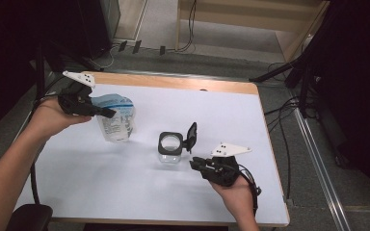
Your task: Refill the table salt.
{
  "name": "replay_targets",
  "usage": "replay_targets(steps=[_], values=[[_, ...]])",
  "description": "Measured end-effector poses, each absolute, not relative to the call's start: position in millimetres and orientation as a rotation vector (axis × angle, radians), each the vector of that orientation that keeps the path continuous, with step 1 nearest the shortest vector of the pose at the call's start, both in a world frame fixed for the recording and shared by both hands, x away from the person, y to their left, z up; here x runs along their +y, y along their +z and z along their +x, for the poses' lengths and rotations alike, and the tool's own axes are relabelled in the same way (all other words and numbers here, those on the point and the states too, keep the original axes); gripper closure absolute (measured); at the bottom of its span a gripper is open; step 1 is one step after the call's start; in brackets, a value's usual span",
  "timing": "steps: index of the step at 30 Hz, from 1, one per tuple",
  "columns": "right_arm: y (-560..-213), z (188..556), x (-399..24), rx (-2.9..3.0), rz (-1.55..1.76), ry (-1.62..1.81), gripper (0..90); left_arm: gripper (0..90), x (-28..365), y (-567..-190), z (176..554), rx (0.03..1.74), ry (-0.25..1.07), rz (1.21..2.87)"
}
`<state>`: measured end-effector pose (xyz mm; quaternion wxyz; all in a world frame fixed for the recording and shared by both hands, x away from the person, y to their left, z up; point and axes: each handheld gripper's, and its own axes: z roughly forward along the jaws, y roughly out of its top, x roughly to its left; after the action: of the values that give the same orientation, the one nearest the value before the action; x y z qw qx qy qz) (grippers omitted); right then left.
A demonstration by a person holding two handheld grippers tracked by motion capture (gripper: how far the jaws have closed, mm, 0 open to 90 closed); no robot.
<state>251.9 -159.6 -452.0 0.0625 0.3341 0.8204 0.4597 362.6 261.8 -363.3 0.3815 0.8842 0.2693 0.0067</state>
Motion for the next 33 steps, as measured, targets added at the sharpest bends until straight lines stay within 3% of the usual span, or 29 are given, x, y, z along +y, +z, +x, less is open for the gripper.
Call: replay_targets(steps=[8, 33], values=[[-451.2, 249.0, -126.5, 2.510, 1.025, 1.397, 90.0, 90.0, 242.8, -366.6, 359.9, 0.635, -0.031, 2.294], [-461.0, 281.2, -36.8, 2.398, 1.099, 1.384, 90.0, 90.0, 228.5, -370.0, 354.9, 0.611, -0.080, 2.335]])
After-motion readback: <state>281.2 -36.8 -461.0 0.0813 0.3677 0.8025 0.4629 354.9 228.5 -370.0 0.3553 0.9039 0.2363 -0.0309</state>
